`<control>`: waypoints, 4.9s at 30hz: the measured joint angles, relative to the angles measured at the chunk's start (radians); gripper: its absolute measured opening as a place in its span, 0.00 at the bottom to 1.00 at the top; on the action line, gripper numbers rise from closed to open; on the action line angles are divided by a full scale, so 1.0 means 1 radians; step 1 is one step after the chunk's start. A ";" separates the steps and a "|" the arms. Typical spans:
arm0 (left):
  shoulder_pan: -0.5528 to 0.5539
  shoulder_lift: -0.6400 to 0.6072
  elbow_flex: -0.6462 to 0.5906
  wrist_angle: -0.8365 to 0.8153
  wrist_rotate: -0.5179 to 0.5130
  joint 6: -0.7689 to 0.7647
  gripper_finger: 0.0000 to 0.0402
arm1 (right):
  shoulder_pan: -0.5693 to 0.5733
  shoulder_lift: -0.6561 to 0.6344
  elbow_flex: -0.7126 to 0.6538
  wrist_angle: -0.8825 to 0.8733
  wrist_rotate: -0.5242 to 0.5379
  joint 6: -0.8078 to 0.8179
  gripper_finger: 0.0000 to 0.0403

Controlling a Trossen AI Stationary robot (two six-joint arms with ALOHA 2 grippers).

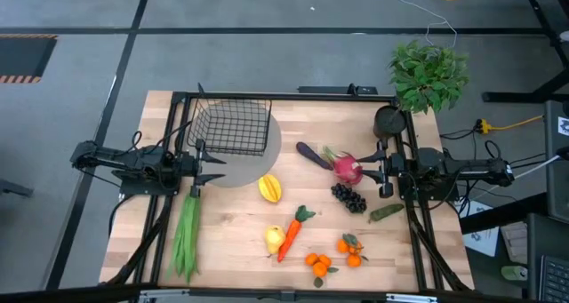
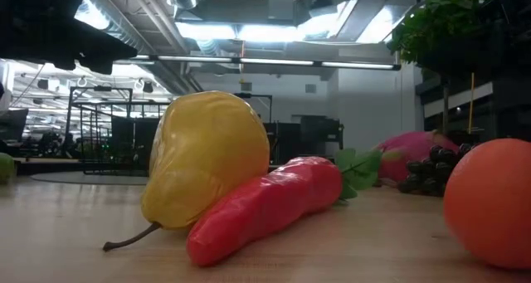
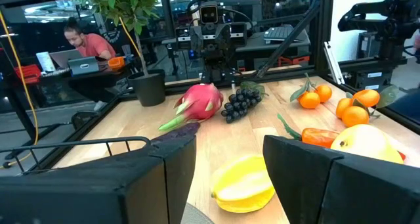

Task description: Build produce basket

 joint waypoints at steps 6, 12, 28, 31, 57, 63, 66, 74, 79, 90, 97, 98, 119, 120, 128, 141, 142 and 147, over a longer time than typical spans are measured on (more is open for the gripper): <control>0.000 0.000 0.000 0.000 0.000 0.000 0.42 | 0.000 0.000 0.000 0.001 0.000 0.000 0.39; 0.000 0.000 0.000 0.000 0.000 0.000 0.42 | 0.000 0.000 0.000 0.023 0.000 0.060 0.39; 0.000 0.000 0.000 0.000 0.000 0.000 0.42 | 0.000 0.000 0.000 0.022 -0.001 0.330 0.39; 0.000 0.000 0.000 0.001 0.000 0.000 0.42 | 0.000 0.000 0.000 0.022 -0.006 0.341 0.39; 0.000 0.000 0.000 0.003 -0.075 0.279 0.42 | 0.000 0.000 0.000 -0.006 -0.036 0.313 0.39; 0.000 0.000 0.000 0.003 -0.075 0.281 0.42 | 0.000 0.000 0.000 -0.006 -0.035 0.314 0.39; 0.000 0.000 0.000 0.003 -0.059 0.164 0.42 | 0.000 0.000 0.000 -0.006 -0.035 0.289 0.39; 0.000 0.000 0.000 0.003 -0.048 -0.031 0.42 | 0.000 0.000 0.000 -0.006 -0.034 0.161 0.39; 0.000 0.000 0.000 0.008 -0.048 -0.087 0.42 | 0.000 0.000 0.000 -0.006 -0.034 0.178 0.39; 0.000 0.000 0.000 0.040 -0.074 -0.204 0.42 | 0.000 0.000 0.000 -0.006 -0.034 0.180 0.39; 0.000 0.000 0.000 0.037 -0.071 -0.297 0.42 | 0.000 0.000 0.000 -0.007 -0.035 0.207 0.39; 0.000 0.000 0.000 0.037 -0.071 -0.298 0.42 | 0.000 0.000 0.000 -0.007 -0.035 0.218 0.39; 0.000 0.000 0.000 0.034 -0.071 -0.428 0.42 | 0.000 0.000 0.000 -0.014 -0.080 0.340 0.39; 0.000 0.000 0.000 0.034 -0.071 -0.424 0.42 | 0.000 0.000 0.000 -0.014 -0.080 0.351 0.39; 0.000 0.000 0.000 0.043 -0.072 -0.303 0.42 | 0.000 0.000 0.000 -0.014 -0.080 0.422 0.39; 0.000 0.000 -0.001 0.109 -0.133 -0.211 0.42 | 0.001 0.000 0.002 0.043 -0.148 0.616 0.39; 0.000 0.000 -0.001 0.125 -0.132 -0.217 0.42 | 0.001 0.001 0.010 0.050 -0.163 0.602 0.39; 0.000 0.000 -0.001 0.179 -0.133 -0.237 0.42 | 0.001 0.012 0.096 0.052 -0.194 0.593 0.39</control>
